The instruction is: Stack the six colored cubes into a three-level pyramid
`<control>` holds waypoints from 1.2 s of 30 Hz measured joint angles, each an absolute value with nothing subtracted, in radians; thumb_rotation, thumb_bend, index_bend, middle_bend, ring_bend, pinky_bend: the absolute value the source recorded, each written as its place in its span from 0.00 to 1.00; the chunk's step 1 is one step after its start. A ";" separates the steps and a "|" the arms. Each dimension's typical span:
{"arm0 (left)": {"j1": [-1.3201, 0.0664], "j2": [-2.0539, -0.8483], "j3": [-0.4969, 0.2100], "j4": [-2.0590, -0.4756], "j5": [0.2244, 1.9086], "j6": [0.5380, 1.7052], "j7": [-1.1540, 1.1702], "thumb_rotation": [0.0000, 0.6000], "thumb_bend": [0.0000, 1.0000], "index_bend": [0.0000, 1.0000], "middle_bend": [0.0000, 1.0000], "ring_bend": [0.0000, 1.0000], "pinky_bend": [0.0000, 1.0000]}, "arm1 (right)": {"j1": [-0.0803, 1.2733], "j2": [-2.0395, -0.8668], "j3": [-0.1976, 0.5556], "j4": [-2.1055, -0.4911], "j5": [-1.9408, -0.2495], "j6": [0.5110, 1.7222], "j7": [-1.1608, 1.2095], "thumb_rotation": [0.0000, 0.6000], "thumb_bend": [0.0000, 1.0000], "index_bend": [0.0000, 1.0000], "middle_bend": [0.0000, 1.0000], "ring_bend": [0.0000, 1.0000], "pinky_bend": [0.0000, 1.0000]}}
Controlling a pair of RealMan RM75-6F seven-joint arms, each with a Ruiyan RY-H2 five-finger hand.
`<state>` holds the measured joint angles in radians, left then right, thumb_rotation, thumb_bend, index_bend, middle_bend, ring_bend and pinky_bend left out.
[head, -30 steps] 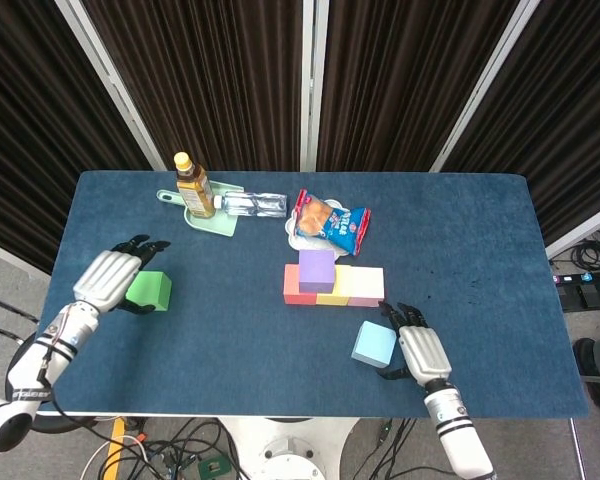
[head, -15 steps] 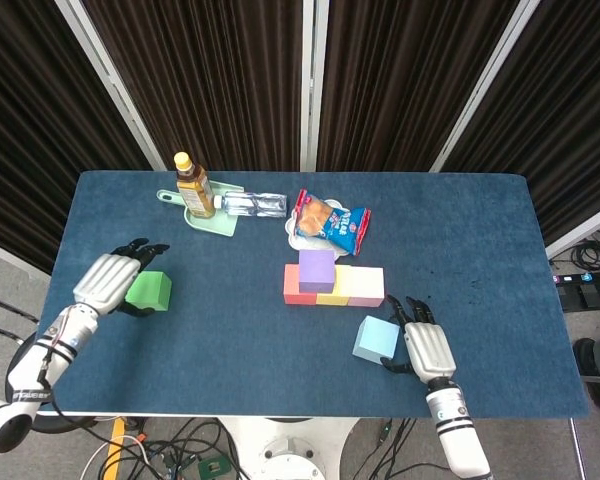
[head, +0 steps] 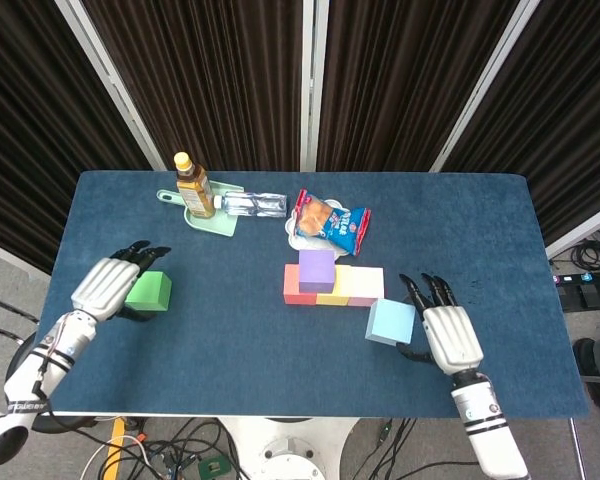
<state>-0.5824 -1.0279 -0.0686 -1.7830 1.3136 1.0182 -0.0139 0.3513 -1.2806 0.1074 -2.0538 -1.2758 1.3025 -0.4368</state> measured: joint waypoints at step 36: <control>-0.496 -1.039 -0.051 -1.714 1.441 1.097 -0.162 1.00 0.00 0.11 0.15 0.06 0.21 | 0.715 -1.325 0.250 -1.700 -1.039 0.972 -0.295 1.00 0.17 0.00 0.45 0.03 0.00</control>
<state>-0.4956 -1.0392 -0.0506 -1.7144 1.4408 1.0966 -0.1619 0.7150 -1.3248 0.2500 -1.6996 -1.0390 0.9717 -0.2955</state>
